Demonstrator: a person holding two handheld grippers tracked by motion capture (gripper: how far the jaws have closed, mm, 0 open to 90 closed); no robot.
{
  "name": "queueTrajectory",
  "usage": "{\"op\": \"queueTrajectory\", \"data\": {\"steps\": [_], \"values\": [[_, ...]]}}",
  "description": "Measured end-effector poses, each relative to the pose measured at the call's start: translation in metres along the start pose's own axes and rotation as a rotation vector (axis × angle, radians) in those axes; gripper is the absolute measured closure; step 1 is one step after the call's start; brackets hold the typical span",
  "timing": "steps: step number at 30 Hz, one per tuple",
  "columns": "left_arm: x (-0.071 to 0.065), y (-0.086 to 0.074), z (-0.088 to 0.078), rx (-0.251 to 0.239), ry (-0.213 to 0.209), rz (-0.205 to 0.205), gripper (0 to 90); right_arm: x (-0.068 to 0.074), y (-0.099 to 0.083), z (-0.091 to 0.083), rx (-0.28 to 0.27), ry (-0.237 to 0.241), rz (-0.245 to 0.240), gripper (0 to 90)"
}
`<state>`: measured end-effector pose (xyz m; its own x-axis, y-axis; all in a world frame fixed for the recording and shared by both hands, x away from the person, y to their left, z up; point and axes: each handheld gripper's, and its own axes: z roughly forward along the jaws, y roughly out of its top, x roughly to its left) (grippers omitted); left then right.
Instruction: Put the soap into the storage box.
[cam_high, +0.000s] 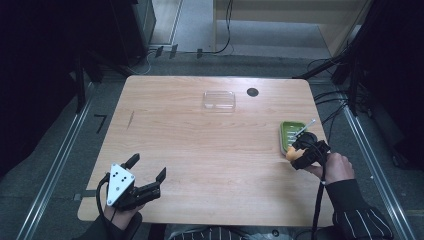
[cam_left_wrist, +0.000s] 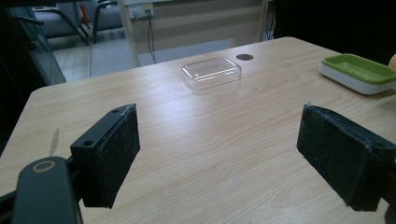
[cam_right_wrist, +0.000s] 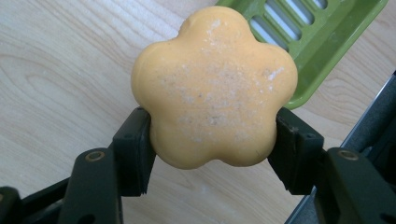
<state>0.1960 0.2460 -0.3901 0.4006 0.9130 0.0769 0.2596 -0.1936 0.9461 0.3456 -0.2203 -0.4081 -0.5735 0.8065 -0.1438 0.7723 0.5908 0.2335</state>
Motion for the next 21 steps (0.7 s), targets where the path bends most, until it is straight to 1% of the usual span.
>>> {"op": "queueTrajectory", "data": {"steps": [3, 5, 11, 16, 18, 19, 21], "values": [[0.0, 0.0, 0.0, 0.0, -0.001, 0.0, 13.7, 0.0, 0.002, -0.001, 0.0, -0.003, 0.005, 39.8], [0.0, 0.0, 0.0, 0.0, 0.0, 0.0, 13.7, -0.001, 0.005, -0.001, -0.001, -0.005, -0.004, 39.8], [0.0, 0.0, 0.0, -0.003, 0.001, -0.004, 13.7, -0.004, 0.017, -0.005, -0.017, -0.006, -0.004, 39.8], [0.0, 0.0, 0.0, -0.001, 0.0, 0.0, 13.7, -0.006, 0.021, -0.008, -0.025, -0.009, 0.003, 39.8], [0.0, 0.0, 0.0, 0.0, 0.001, 0.0, 13.7, -0.009, 0.024, -0.008, -0.031, -0.013, 0.0, 39.8], [0.0, 0.0, 0.0, 0.0, 0.001, 0.0, 13.7, -0.009, 0.024, -0.008, -0.031, -0.014, 0.01, 39.8], [0.0, 0.0, 0.0, 0.0, 0.0, 0.0, 13.7, -0.011, 0.026, -0.007, -0.029, -0.014, 0.005, 39.8]]}}
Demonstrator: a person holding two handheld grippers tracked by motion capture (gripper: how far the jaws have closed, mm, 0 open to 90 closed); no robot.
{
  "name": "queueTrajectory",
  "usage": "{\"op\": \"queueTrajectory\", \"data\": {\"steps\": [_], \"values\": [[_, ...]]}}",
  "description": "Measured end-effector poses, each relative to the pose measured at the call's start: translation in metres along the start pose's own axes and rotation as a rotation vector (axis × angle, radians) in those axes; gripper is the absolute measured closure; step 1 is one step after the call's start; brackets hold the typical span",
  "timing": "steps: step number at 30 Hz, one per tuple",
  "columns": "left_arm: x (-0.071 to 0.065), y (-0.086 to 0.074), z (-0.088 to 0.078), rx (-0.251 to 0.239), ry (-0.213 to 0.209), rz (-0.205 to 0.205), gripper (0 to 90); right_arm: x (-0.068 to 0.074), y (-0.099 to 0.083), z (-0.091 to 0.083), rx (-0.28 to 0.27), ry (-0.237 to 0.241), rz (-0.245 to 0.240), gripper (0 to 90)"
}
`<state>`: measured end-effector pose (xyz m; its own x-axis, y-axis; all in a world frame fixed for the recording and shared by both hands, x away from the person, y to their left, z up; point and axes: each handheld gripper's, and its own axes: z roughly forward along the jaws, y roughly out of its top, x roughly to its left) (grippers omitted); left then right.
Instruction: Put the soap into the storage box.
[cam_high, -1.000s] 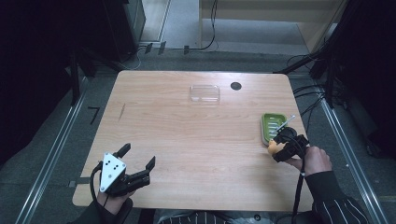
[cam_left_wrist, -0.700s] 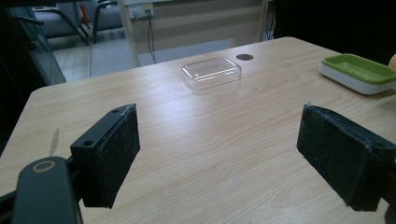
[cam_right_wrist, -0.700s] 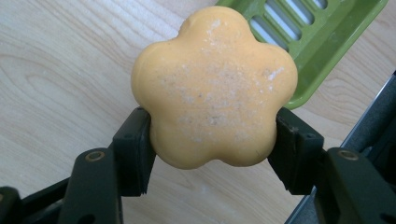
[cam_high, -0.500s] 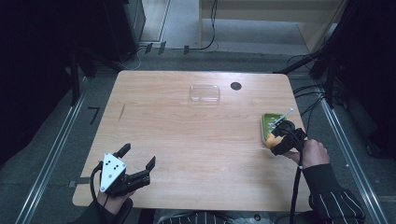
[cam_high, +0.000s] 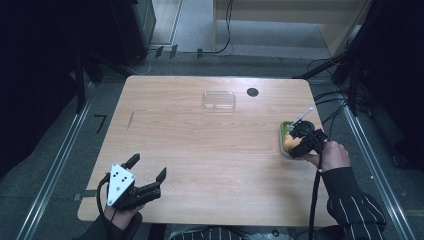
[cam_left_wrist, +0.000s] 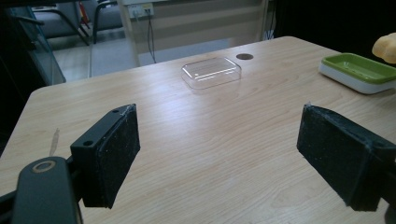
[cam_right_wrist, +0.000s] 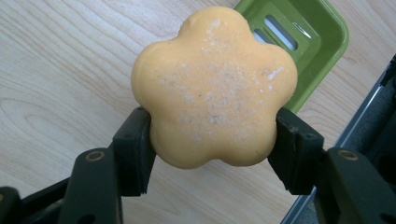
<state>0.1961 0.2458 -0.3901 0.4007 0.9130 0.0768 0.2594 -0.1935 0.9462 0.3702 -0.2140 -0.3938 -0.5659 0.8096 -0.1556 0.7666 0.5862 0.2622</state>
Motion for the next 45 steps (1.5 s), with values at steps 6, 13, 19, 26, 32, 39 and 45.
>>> {"op": "queueTrajectory", "data": {"steps": [6, 13, 19, 26, 32, 39, 45], "values": [[0.0, 0.0, 0.0, 0.0, 0.0, 0.0, 13.7, -0.004, 0.004, 0.001, 0.002, 0.002, 0.013, 39.8], [0.0, 0.0, 0.0, 0.0, -0.001, 0.0, 13.7, -0.014, 0.01, 0.006, 0.005, -0.009, 0.024, 39.8], [0.0, 0.0, 0.0, 0.001, -0.002, 0.001, 13.7, -0.023, 0.015, 0.012, 0.008, -0.006, 0.032, 39.8], [0.0, 0.0, 0.0, 0.0, -0.002, 0.001, 13.7, -0.032, 0.019, 0.023, 0.023, -0.007, 0.046, 39.8], [-0.001, 0.0, 0.001, 0.004, -0.004, 0.004, 13.7, -0.035, 0.023, 0.03, 0.031, -0.011, 0.048, 39.7], [0.0, 0.0, 0.001, 0.003, -0.004, 0.001, 13.7, -0.041, 0.028, 0.04, 0.047, -0.014, 0.05, 39.7], [0.0, 0.0, 0.001, 0.004, -0.001, -0.004, 13.7, -0.042, 0.033, 0.049, 0.07, -0.028, 0.049, 39.7]]}}
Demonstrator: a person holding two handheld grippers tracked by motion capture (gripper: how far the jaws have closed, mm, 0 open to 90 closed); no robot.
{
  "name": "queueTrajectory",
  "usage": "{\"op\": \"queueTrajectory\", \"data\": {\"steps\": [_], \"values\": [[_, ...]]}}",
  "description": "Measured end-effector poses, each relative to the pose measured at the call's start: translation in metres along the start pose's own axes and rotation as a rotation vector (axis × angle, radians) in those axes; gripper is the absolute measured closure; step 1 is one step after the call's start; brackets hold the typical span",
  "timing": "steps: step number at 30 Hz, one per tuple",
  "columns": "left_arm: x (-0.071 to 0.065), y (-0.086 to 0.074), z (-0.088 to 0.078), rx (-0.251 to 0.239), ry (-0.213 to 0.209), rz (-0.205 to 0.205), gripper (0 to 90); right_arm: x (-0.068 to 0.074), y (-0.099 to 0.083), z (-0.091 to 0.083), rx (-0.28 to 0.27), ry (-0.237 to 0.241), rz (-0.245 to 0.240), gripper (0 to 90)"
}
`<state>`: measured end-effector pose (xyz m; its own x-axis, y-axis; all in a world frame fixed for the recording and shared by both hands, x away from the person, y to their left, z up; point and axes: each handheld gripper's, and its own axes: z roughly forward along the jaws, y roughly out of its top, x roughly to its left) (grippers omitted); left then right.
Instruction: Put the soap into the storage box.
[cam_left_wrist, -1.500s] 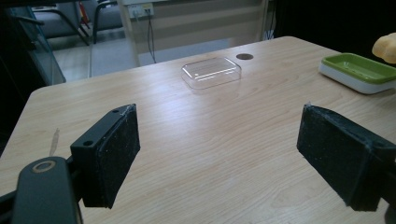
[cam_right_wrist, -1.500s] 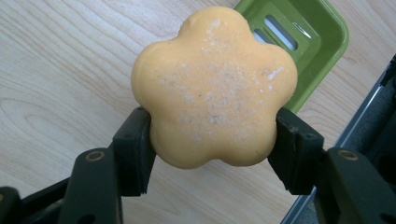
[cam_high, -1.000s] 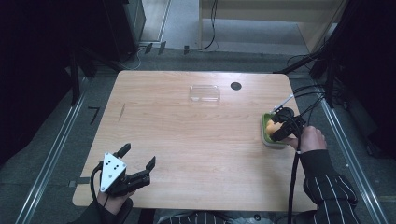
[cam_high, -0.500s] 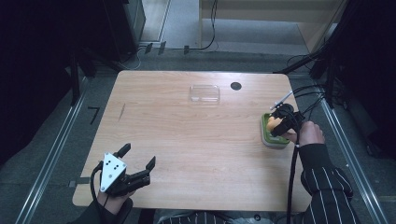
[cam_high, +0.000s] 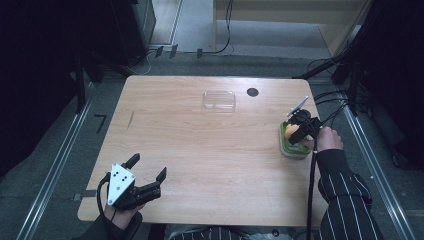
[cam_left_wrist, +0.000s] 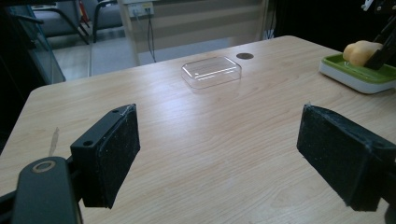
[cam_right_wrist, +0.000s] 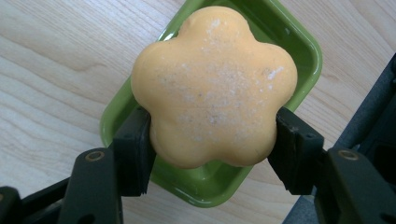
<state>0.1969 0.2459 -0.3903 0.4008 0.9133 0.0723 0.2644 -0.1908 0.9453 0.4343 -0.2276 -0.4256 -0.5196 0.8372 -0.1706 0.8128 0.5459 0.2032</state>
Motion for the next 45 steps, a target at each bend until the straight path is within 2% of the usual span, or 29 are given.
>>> {"op": "queueTrajectory", "data": {"steps": [11, 19, 45], "values": [[0.0, 0.0, 0.0, 0.001, 0.002, -0.002, 13.7, 0.0, 0.004, 0.009, 0.03, -0.014, -0.006, 39.7], [0.0, 0.0, 0.0, 0.001, 0.002, -0.001, 13.7, -0.003, 0.003, 0.012, 0.038, -0.016, 0.005, 39.6], [0.001, 0.0, 0.0, -0.002, 0.003, -0.002, 13.7, -0.003, 0.005, 0.023, 0.05, -0.024, -0.011, 39.4]]}}
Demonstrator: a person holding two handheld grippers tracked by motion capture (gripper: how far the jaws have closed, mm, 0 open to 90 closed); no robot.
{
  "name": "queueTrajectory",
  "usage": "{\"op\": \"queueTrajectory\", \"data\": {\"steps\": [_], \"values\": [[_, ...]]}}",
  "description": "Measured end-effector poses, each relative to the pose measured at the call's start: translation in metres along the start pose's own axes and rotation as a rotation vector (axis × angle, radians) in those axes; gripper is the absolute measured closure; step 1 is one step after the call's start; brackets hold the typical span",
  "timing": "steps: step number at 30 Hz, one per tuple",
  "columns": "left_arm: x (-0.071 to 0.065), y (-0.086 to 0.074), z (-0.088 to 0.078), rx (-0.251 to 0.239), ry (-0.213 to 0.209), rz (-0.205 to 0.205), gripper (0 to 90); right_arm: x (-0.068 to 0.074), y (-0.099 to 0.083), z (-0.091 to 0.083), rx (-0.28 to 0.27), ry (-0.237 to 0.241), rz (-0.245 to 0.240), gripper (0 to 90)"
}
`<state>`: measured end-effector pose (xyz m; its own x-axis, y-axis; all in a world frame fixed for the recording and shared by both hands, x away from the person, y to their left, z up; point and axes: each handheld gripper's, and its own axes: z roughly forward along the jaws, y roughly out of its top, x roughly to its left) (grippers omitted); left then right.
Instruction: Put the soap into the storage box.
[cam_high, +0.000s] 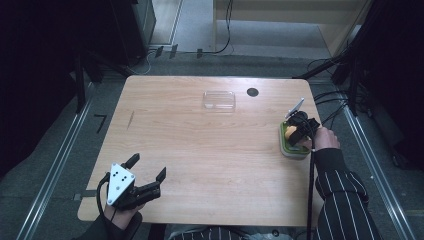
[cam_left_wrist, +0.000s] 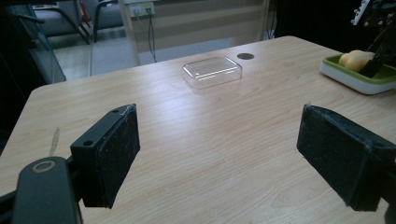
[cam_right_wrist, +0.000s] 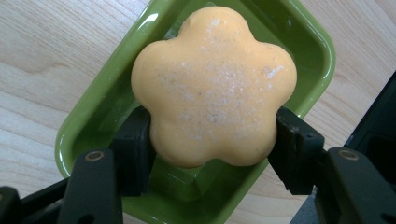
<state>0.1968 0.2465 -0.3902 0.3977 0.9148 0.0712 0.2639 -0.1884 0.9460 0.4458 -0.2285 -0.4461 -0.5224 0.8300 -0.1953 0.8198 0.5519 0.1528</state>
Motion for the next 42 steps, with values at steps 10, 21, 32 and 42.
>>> {"op": "queueTrajectory", "data": {"steps": [10, 21, 32, 42], "values": [[0.0, 0.0, 0.0, 0.0, -0.001, 0.001, 13.7, 0.002, 0.0, 0.0, 0.001, -0.024, -0.015, 38.2], [0.0, 0.0, 0.0, -0.001, 0.002, -0.005, 13.7, 0.002, -0.001, -0.003, 0.011, -0.018, -0.018, 36.1], [0.0, 0.001, 0.002, -0.001, -0.006, 0.002, 13.7, 0.004, -0.01, -0.017, -0.004, 0.005, 0.029, 18.6], [0.0, 0.0, 0.001, -0.005, -0.007, -0.001, 13.7, 0.012, -0.02, -0.033, -0.034, 0.062, 0.035, 5.8]]}}
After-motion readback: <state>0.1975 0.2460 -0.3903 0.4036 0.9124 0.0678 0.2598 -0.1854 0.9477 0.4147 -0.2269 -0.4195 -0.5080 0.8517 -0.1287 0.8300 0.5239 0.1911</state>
